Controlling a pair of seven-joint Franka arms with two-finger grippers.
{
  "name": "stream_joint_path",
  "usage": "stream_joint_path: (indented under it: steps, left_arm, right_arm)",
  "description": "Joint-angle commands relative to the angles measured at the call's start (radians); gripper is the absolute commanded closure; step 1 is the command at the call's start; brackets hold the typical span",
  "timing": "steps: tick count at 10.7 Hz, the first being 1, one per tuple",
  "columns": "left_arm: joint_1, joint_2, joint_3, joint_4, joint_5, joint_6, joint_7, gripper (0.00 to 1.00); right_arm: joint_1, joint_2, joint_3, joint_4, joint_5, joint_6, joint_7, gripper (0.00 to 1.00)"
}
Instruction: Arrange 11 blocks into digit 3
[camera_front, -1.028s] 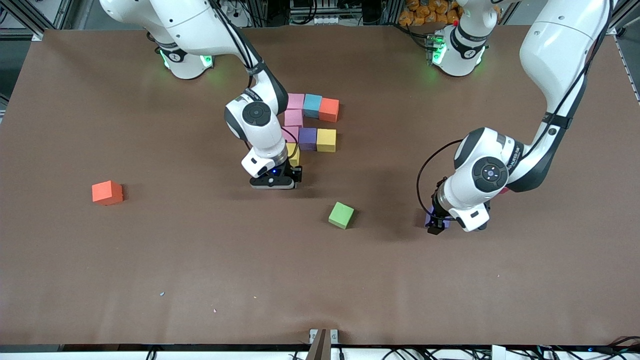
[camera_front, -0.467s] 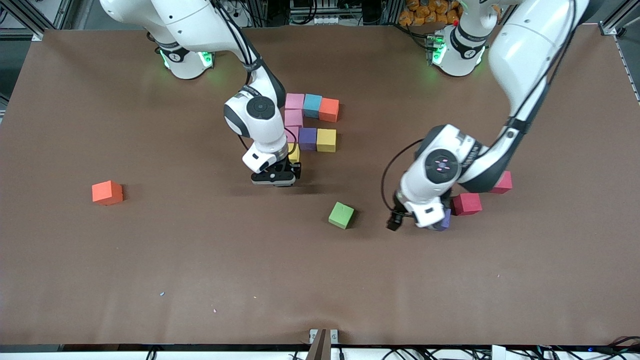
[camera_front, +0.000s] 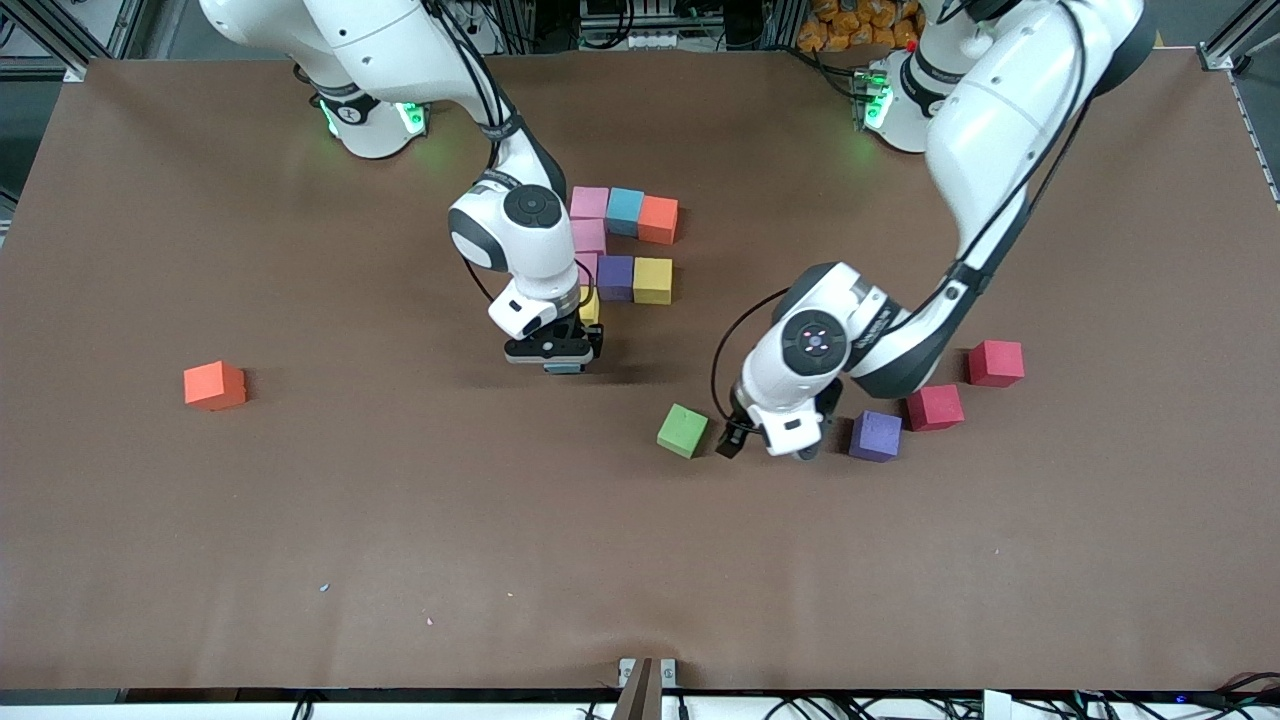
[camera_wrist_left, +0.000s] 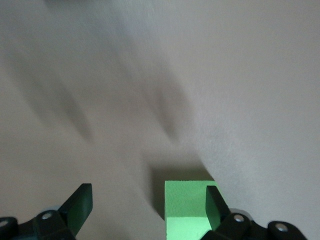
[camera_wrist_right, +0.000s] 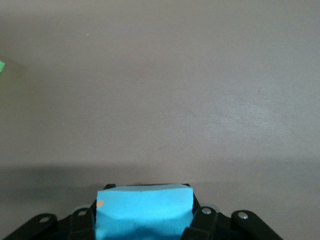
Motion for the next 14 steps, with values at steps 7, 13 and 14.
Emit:
stream_joint_path:
  steps: [7,13,14]
  left_arm:
    - [-0.132,0.098,0.093,0.153,0.004,-0.002,-0.013,0.0]
    - [-0.172,0.091,0.125,0.158,0.005,0.021,-0.002,0.0]
    - [-0.174,0.088,0.126,0.159,0.005,0.022,-0.003,0.0]
  right_arm:
    - [0.025,-0.008,-0.002,0.0,-0.246,-0.01,0.248,1.0]
    - [0.028,0.012,0.01,-0.008,-0.244,0.034,0.291,1.0]
    - [0.028,0.015,0.01,-0.011,-0.246,0.053,0.292,1.0]
